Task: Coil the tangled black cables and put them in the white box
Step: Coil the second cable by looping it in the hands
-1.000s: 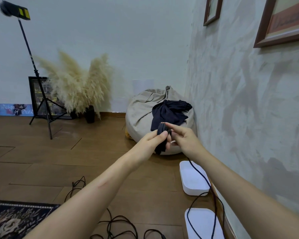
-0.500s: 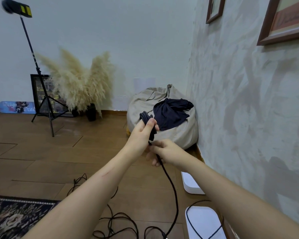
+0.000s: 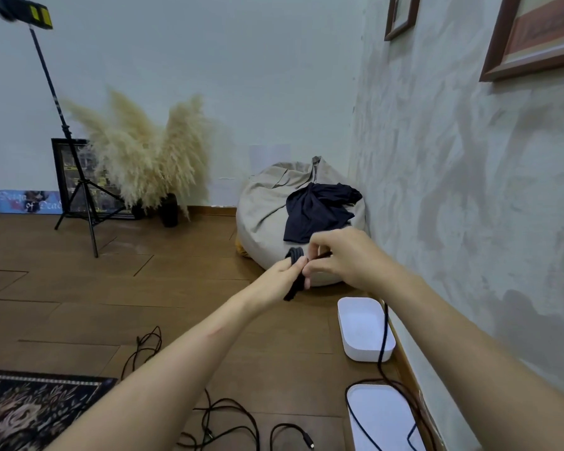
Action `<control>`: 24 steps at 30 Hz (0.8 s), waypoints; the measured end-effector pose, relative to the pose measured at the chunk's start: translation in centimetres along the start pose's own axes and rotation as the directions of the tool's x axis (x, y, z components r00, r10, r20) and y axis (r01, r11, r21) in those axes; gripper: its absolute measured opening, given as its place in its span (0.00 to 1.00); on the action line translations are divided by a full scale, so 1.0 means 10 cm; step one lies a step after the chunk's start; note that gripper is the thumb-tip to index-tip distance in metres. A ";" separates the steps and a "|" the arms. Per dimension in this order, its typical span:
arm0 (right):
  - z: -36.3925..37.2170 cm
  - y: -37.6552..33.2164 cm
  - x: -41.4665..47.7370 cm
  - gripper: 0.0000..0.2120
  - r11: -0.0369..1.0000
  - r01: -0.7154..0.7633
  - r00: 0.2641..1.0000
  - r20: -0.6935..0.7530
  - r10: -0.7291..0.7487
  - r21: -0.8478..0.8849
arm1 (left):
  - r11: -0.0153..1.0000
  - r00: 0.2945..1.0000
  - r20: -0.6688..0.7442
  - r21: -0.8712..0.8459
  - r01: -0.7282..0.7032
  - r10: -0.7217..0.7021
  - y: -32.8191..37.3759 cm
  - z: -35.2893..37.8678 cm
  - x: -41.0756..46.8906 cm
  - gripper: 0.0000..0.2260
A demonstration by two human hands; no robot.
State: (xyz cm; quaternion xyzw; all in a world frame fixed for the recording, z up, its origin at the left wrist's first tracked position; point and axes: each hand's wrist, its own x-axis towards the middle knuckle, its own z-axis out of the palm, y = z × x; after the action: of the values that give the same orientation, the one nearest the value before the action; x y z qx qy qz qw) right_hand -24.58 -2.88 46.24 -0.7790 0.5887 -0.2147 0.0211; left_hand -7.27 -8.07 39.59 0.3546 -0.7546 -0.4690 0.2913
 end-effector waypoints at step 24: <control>-0.01 0.26 0.02 0.07 0.907 0.046 0.993 -0.117 0.004 0.419 | 0.993 0.987 -0.113 0.036 -0.109 0.112 0.06 -0.06 -0.13 0.15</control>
State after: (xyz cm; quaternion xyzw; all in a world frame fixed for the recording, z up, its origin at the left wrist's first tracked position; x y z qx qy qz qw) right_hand -26.89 -3.85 45.66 -0.7487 0.5204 -0.3814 0.1522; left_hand -6.19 -7.15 40.28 0.3427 -0.7621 -0.4197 0.3543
